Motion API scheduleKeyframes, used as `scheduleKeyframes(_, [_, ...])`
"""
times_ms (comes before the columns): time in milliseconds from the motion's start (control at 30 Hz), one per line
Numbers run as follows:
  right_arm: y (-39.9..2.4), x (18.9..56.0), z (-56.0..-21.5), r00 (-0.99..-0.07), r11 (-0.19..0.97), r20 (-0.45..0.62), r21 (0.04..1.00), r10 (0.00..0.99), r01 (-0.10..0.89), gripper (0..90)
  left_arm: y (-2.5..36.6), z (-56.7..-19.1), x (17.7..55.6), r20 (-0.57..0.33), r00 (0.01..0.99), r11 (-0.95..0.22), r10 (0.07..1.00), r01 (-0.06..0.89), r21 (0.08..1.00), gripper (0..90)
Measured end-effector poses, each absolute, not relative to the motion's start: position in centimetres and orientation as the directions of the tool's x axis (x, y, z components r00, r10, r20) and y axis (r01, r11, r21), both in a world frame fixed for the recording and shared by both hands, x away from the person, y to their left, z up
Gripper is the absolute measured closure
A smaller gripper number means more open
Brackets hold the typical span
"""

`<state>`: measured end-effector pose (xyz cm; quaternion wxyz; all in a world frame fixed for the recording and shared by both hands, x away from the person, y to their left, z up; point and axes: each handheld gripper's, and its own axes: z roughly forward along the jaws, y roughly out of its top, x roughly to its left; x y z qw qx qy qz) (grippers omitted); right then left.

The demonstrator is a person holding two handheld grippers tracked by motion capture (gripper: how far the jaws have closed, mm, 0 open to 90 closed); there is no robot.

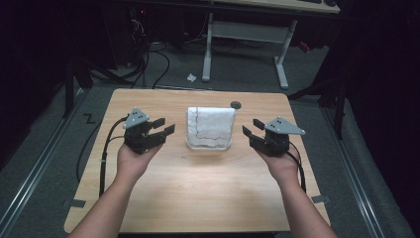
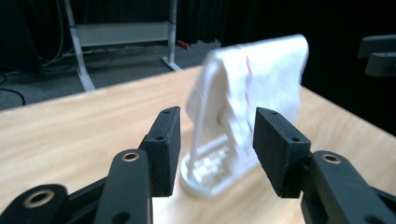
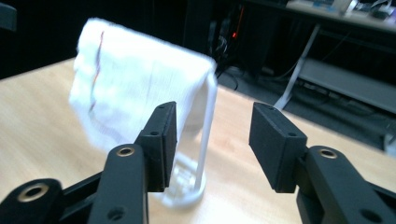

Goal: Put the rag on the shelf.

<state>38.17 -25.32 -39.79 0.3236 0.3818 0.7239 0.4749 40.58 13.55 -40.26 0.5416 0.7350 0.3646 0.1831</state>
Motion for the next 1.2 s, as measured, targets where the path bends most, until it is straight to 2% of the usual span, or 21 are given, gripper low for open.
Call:
scheduleKeyframes(100, [-25.8,37.1,-41.0,-0.518,0.254,-0.083,0.929,0.851,0.269,48.2,14.0,-41.8,39.4,-0.156,0.675,-0.145,0.721,0.367,0.919,51.9])
scheduleKeyframes(333, [-25.7,34.8,-44.1,-0.535,0.263,-0.06,0.914,0.842,0.31,43.4,13.9,-46.2,37.1,-0.127,0.684,-0.235,0.718,0.41,0.881,51.1])
scheduleKeyframes(633, [-24.6,32.9,-49.4,-0.534,0.26,0.007,0.868,0.845,0.422,42.6,13.5,-52.0,34.0,-0.104,0.7,-0.338,0.707,0.463,0.82,47.5])
scheduleKeyframes(733, [-25.0,31.7,-51.4,-0.506,0.251,0.017,0.853,0.863,0.457,43.5,12.4,-52.3,33.1,-0.186,0.738,-0.344,0.649,0.502,0.793,45.9])
scheduleKeyframes(800, [-25.0,31.2,-52.4,-0.513,0.292,-0.005,0.827,0.858,0.481,43.7,11.3,-52.2,32.2,-0.126,0.764,-0.39,0.632,0.454,0.801,45.6])
scheduleKeyframes(900, [-25.3,31.0,-52.8,-0.506,0.296,-0.004,0.815,0.863,0.498,44.0,10.3,-52.1,32.0,-0.02,0.773,-0.454,0.635,0.394,0.799,45.1])
scheduleKeyframes(933, [-25.3,31.0,-52.8,-0.501,0.291,-0.004,0.818,0.865,0.496,44.0,10.3,-52.2,32.3,-0.01,0.765,-0.459,0.644,0.397,0.795,45.2])
scheduleKeyframes(1067, [-25.3,31.4,-52.9,-0.494,0.282,-0.002,0.823,0.87,0.493,43.8,11.8,-52.4,33.5,-0.136,0.739,-0.361,0.66,0.47,0.805,45.8])
scheduleKeyframes(1200, [-25.1,31.4,-53.1,-0.5,0.291,-0.004,0.817,0.866,0.497,43.5,12.8,-52.7,33.7,-0.121,0.723,-0.358,0.68,0.472,0.806,45.8])
